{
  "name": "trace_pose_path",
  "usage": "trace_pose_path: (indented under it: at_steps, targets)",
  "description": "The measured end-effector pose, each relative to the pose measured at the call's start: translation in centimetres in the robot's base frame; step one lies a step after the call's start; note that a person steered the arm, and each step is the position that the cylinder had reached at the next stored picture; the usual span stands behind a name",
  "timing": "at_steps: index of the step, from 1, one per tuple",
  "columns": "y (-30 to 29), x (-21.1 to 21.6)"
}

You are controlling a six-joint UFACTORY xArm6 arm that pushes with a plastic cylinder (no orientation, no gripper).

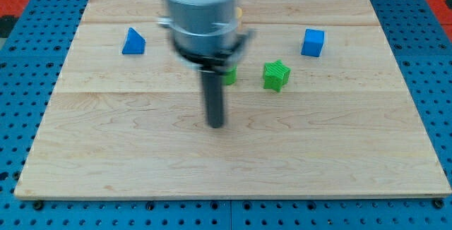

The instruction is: Point at the yellow hexagon

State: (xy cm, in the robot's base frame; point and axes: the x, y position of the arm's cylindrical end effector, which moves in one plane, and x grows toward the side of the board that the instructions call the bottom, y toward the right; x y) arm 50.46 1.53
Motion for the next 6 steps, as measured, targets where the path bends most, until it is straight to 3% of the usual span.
trace_pose_path:
  at_steps: [1, 3, 4, 5, 6]
  targets:
    - [3.4, -3.9]
    - [-0.8, -10.7]
    - [-3.6, -12.7]
    - [-1.4, -13.7]
    - [-3.1, -15.3]
